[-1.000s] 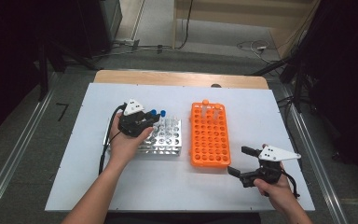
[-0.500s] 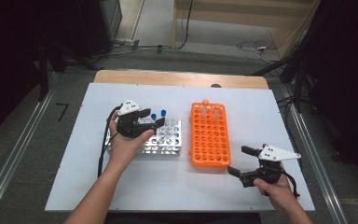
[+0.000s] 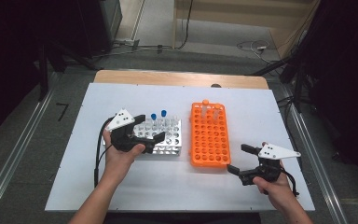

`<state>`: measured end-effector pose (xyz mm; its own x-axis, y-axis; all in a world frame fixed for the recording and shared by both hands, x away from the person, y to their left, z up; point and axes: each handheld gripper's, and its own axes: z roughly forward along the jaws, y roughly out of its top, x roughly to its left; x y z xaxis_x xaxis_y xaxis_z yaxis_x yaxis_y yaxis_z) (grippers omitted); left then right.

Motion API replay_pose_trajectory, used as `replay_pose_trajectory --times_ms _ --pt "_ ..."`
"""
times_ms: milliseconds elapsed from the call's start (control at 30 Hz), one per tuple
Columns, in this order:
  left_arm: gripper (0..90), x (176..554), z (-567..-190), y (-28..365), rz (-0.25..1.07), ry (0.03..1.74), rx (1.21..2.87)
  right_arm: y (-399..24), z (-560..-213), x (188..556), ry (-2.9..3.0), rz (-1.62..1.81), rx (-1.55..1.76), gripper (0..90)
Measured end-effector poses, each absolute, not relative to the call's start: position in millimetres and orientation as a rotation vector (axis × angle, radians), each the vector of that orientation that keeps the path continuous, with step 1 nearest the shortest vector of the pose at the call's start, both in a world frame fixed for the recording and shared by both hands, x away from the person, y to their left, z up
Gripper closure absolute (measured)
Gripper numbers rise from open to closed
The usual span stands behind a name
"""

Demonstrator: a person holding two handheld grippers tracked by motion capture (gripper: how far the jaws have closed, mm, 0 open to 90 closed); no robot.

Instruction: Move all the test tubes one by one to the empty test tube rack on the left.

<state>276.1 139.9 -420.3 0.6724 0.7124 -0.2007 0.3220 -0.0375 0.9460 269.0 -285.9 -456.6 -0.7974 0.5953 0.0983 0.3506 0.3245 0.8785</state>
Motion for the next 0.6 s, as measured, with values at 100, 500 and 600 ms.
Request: replay_pose_trajectory --times_ms 100,500,600 --pt "0.0 268.1 -421.3 141.3 0.387 0.837 1.63 -284.9 -455.6 269.8 2.343 1.466 0.859 2.1" --pt "0.0 254.5 -431.7 142.6 0.397 0.821 1.639 -275.7 -447.0 289.0 2.308 1.466 0.906 3.3" --pt "0.0 255.0 -433.3 141.0 0.397 0.822 1.644 -270.3 -444.7 300.6 2.303 1.456 0.915 3.4"
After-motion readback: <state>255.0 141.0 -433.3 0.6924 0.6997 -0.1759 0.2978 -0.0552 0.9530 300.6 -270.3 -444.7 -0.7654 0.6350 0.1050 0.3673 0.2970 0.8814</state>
